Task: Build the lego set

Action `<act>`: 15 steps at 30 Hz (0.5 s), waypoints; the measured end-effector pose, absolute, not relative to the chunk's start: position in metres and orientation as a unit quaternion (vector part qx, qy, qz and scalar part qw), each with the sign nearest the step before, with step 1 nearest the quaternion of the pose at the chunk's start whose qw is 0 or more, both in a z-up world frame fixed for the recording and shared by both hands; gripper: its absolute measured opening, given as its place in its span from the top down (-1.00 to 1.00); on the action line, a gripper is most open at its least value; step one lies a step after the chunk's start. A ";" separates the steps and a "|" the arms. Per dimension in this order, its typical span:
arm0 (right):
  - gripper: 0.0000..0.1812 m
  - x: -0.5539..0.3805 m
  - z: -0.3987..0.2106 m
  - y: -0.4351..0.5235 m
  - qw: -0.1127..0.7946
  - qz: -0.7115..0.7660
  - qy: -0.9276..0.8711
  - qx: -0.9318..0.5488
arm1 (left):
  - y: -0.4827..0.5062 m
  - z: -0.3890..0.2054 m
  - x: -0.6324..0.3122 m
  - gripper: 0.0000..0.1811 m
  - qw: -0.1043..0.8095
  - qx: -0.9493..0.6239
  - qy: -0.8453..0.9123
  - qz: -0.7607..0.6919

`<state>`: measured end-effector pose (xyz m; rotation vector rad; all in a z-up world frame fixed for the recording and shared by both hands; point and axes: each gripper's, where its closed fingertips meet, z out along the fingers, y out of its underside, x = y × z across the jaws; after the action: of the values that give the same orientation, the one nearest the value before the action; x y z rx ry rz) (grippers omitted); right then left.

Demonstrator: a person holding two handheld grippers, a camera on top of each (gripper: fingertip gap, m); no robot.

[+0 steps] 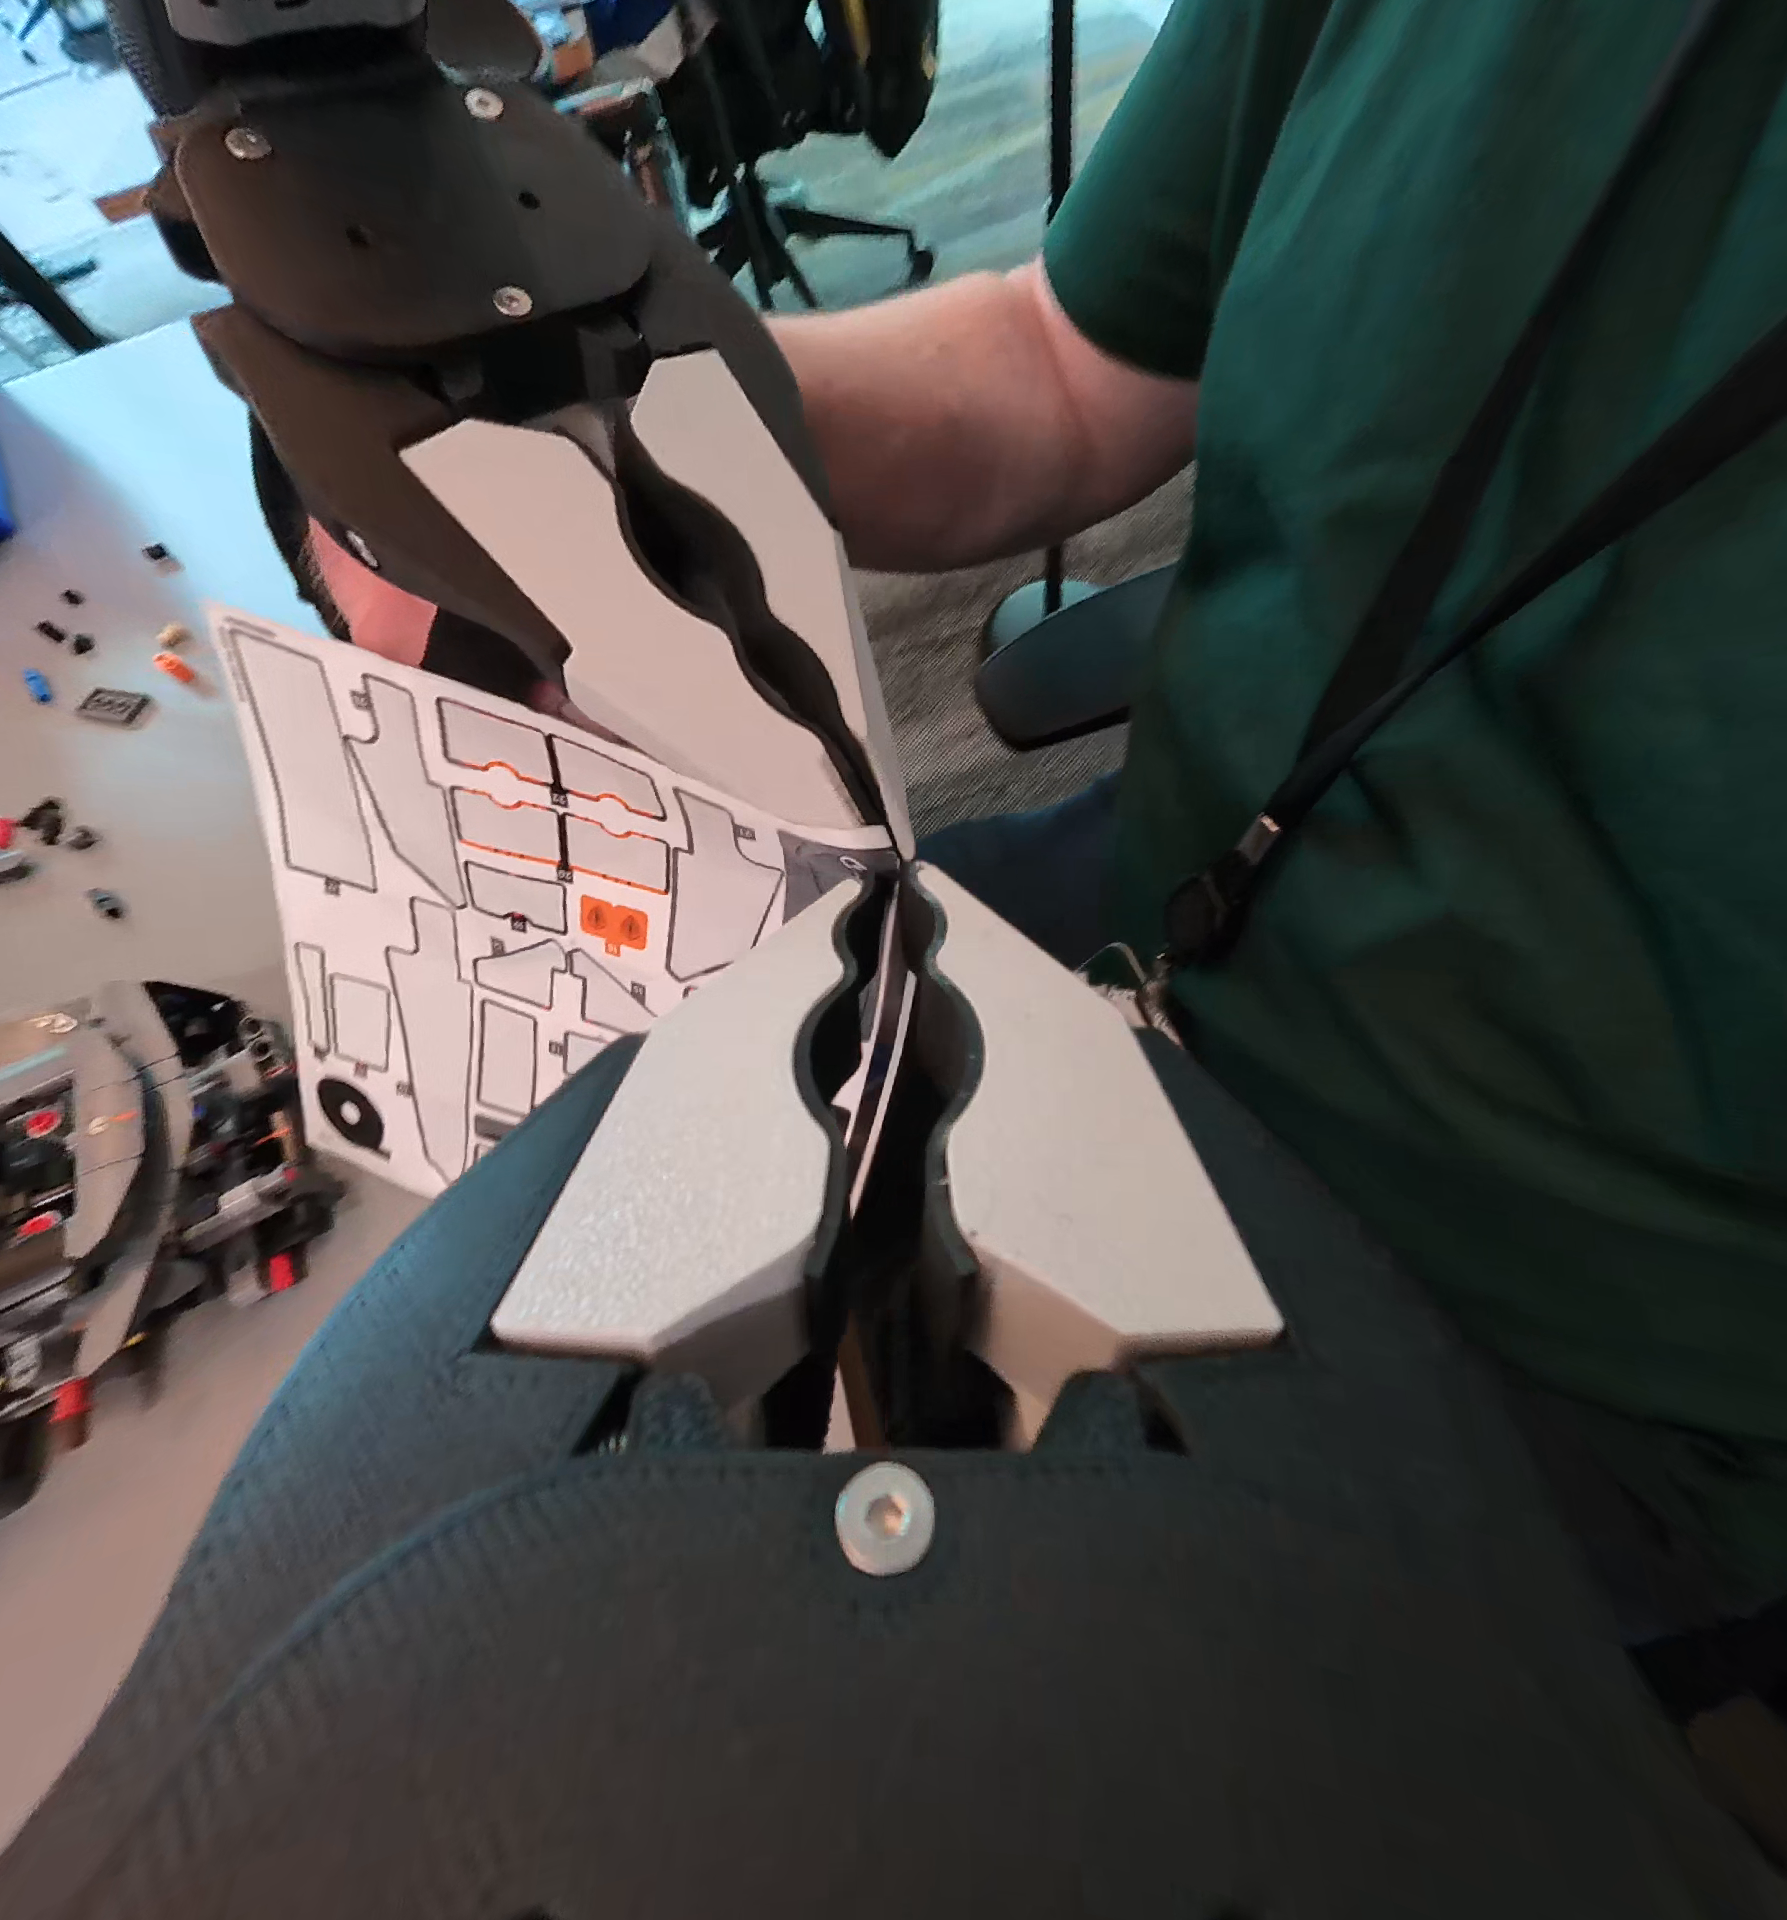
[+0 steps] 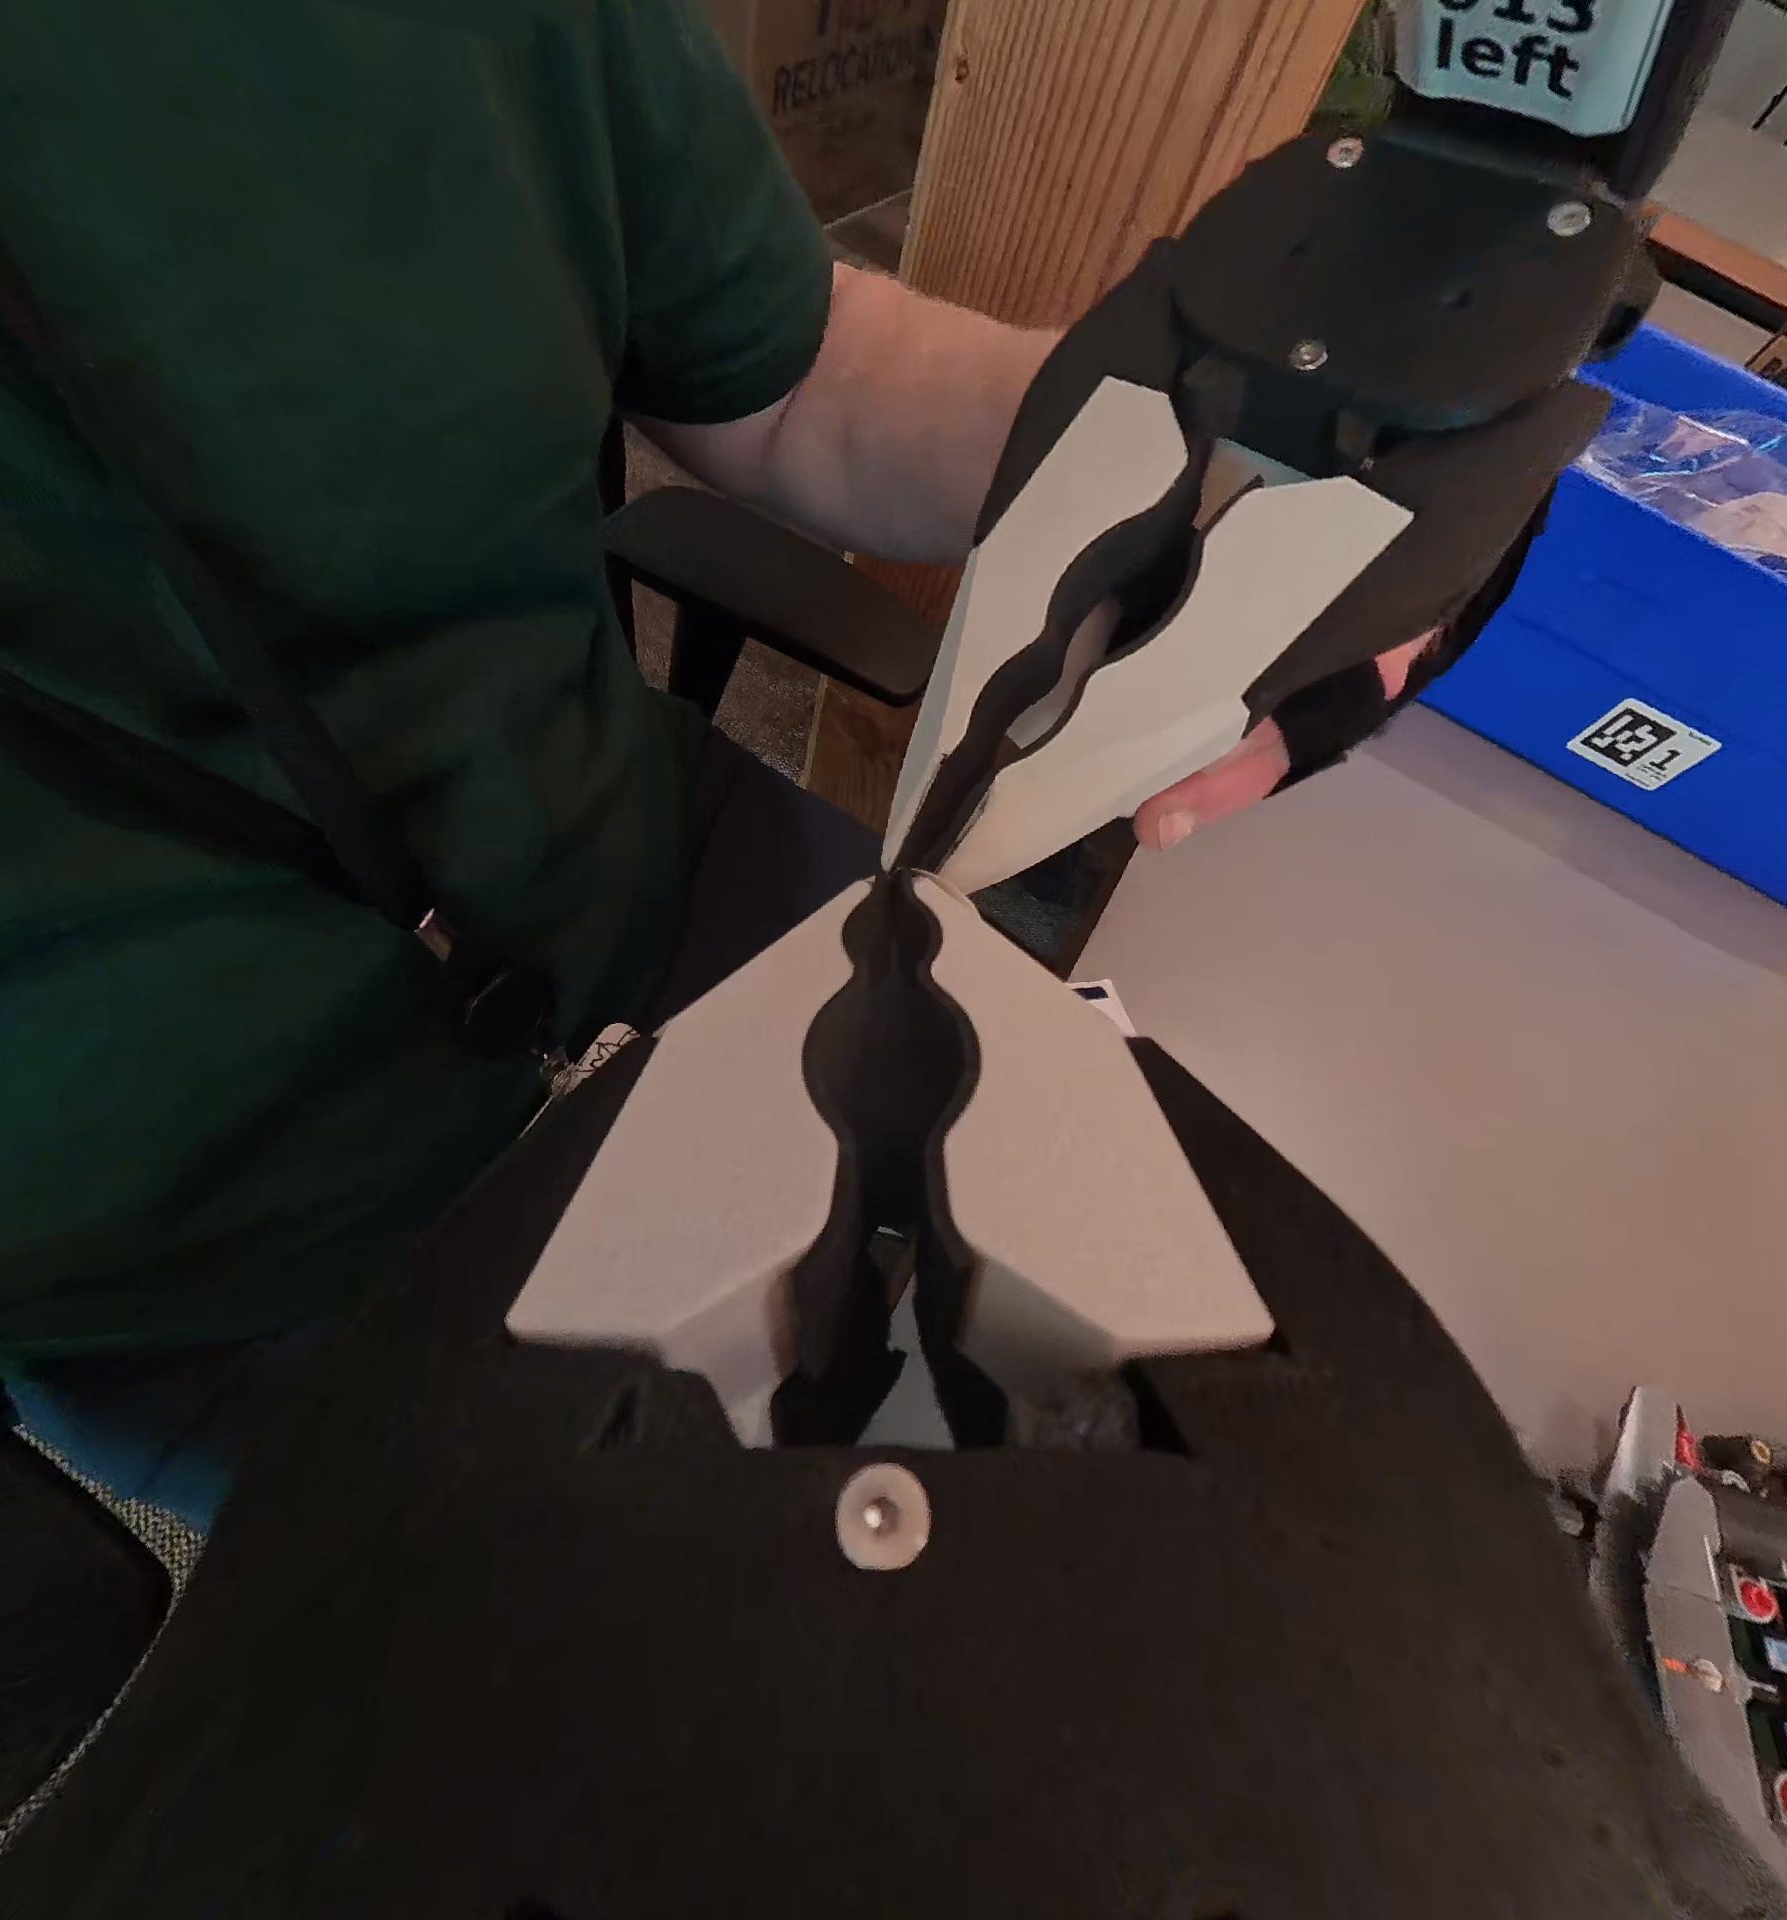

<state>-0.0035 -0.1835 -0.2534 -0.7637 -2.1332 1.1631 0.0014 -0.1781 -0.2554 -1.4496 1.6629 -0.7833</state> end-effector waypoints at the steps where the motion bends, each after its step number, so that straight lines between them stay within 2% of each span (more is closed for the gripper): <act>1: 1.00 -0.003 -0.252 -0.184 0.290 0.441 -0.801 -0.283 | -0.179 -0.254 0.002 0.99 0.389 -0.567 0.652 -0.319; 15: 1.00 -0.004 -0.240 -0.188 0.267 0.499 -0.783 -0.258 | -0.184 -0.242 0.001 1.00 0.408 -0.541 0.597 -0.430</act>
<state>-0.0040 -0.1884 -0.2402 -0.6975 -2.1132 1.3453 0.0005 -0.1838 -0.2418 -1.3625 1.5052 -1.0843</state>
